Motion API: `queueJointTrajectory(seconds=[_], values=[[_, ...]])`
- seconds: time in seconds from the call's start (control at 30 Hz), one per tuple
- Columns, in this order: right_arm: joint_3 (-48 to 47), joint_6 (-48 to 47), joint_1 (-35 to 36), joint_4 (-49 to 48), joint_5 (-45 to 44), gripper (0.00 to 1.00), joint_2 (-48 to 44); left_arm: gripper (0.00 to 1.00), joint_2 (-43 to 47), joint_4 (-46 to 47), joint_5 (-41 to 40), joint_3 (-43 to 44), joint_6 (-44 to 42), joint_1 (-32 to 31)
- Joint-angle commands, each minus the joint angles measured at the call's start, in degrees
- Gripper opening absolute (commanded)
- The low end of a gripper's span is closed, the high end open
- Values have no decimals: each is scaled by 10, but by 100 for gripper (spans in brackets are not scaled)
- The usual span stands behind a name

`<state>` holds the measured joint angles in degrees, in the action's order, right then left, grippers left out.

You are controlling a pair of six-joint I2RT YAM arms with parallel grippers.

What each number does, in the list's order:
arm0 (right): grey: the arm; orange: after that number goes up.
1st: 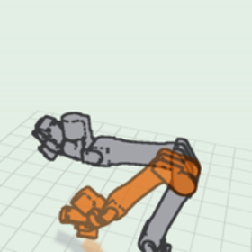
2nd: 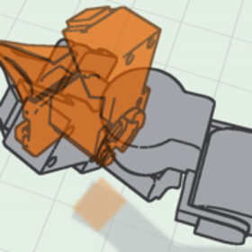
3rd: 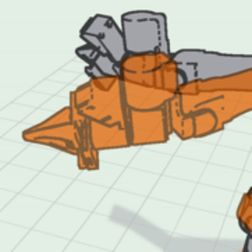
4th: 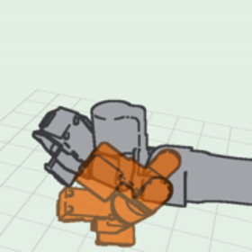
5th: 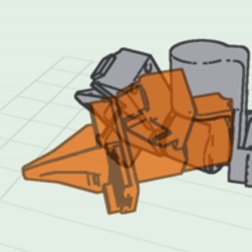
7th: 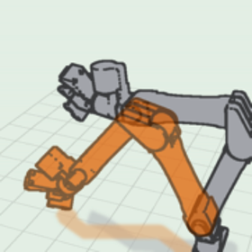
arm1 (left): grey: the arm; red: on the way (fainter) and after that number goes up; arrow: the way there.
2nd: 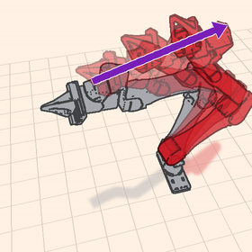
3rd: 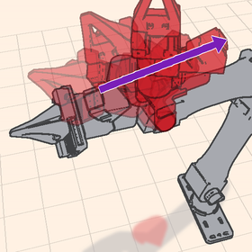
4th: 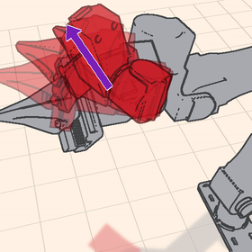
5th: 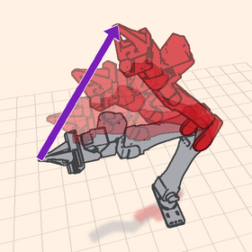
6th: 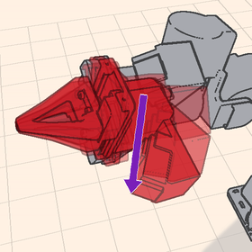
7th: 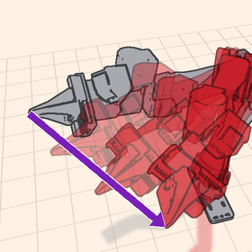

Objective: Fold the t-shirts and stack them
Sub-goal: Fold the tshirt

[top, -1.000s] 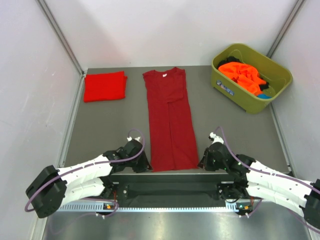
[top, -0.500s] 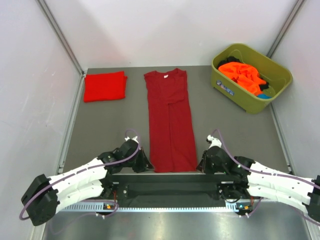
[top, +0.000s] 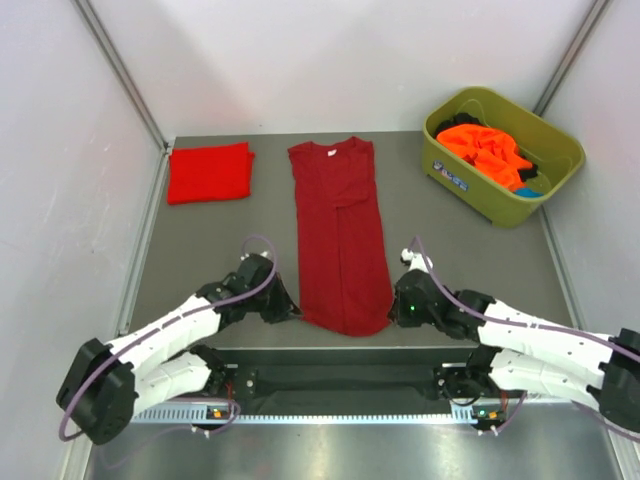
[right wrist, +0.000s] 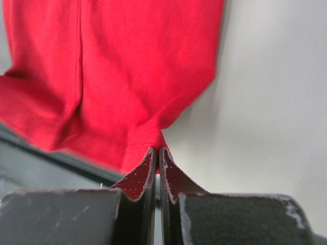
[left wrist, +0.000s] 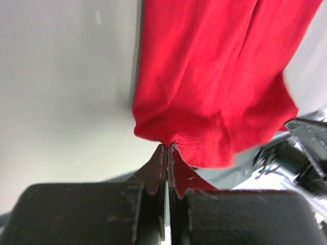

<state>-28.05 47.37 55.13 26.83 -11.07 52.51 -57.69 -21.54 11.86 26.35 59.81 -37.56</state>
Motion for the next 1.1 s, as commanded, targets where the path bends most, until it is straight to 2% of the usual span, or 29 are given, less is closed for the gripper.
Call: queueJointTrajectory(seconds=[0.0,0.2,0.43,0.8,0.93,1.07], values=[[-57,-68,-53,-21,3,0,41,0,-26,1,37,55,-57,57],[-152,-178,-145,-49,53,0,147,0,-153,20,88,147,-146,125],[-305,-272,-233,-62,73,0,312,0,-323,8,99,330,-223,194],[-623,-330,-317,-7,105,0,588,0,-599,-33,145,649,-261,274],[-699,-333,-335,5,109,0,649,0,-683,-13,198,712,-245,291],[-742,-333,-347,7,134,0,694,0,-721,-15,205,757,-240,296]])
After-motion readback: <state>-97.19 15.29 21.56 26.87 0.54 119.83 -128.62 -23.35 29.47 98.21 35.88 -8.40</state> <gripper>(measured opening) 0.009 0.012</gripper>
